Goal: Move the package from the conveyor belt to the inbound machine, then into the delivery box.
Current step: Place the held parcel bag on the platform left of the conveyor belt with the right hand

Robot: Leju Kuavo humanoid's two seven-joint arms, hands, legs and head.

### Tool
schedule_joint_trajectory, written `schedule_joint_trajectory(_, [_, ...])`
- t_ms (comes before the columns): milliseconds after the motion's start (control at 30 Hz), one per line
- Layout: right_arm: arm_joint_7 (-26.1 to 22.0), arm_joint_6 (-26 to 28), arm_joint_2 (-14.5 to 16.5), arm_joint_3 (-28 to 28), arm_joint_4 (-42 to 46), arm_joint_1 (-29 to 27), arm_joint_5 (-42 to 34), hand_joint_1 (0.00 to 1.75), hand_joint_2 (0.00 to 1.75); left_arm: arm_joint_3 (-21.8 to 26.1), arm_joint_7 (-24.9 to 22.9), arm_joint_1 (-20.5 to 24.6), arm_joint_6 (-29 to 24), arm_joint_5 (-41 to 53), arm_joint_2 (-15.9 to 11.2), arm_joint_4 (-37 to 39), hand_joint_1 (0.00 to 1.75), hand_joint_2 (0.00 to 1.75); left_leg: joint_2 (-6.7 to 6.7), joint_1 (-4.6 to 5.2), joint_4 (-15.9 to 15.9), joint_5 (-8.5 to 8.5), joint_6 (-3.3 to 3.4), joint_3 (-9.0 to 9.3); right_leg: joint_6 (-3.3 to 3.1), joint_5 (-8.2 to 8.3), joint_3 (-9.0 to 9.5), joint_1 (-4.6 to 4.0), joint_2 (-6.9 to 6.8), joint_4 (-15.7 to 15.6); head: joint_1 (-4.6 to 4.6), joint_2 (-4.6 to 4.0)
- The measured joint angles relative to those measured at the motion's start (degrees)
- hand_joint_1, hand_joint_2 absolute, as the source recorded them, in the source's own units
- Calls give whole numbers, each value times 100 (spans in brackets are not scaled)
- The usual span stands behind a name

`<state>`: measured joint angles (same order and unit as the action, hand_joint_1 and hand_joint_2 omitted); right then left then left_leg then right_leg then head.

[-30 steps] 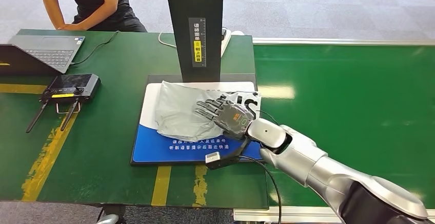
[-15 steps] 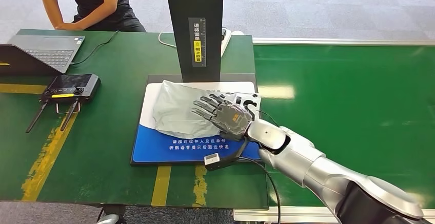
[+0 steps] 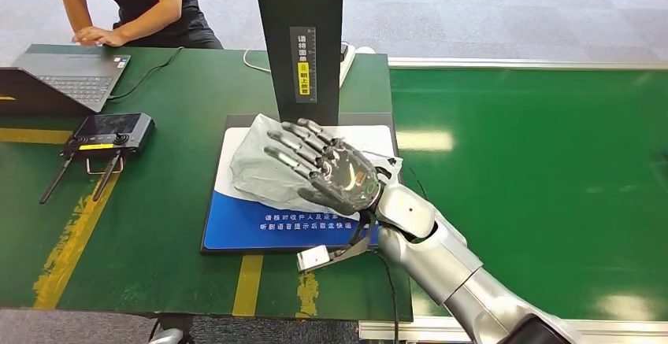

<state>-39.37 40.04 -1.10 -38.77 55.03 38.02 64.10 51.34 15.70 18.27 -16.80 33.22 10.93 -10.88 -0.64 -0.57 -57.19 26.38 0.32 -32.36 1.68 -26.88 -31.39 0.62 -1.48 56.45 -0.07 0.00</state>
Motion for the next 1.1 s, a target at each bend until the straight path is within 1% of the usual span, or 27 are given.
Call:
schedule_joint_trajectory(100, [-29,1,180,693,535,-345,224,0,175,-40,-22,-3,-3,4,0,0,0,0,0,1,0,0,0,-1,0,1,0,3,1,0,0,0])
schedule_joint_trajectory(267, [-32,1,369,1509,1366,-719,177,0,175,-83,-22,-11,-1,-31,0,0,0,0,-1,3,-2,0,0,0,1,2,0,5,1,-1,2,0])
schedule_joint_trajectory(567, [-35,1,557,2491,2427,-1047,-147,0,175,-94,0,-16,5,-123,0,0,0,0,-1,3,-3,0,0,0,0,2,-1,5,1,-1,1,0])
schedule_joint_trajectory(700, [-37,1,637,3011,2931,-1199,-466,0,175,-100,14,-19,20,-186,0,0,0,0,-1,3,-3,0,0,-1,0,2,-2,5,2,-1,1,0])
schedule_joint_trajectory(800, [-37,1,707,3605,3195,-1256,-895,0,175,-105,26,-20,21,-242,0,0,0,0,-1,3,-3,0,1,0,0,2,-1,6,2,-1,2,0])
schedule_joint_trajectory(867, [-37,1,739,3977,3260,-1296,-1307,0,175,-110,32,-22,20,-269,0,0,0,0,-1,4,-3,0,1,0,0,2,-1,6,3,-2,3,0])
schedule_joint_trajectory(1000, [21,1,803,4654,3091,-1427,-2757,0,175,-120,43,-29,18,-331,-1,0,0,0,-1,4,-3,1,1,1,0,2,0,5,3,-2,2,0])
schedule_joint_trajectory(1100, [146,0,797,4926,2933,-1647,-3736,0,175,-130,43,-36,7,-356,-3,0,0,0,-3,3,-3,1,0,1,0,2,-3,5,5,-1,1,0])
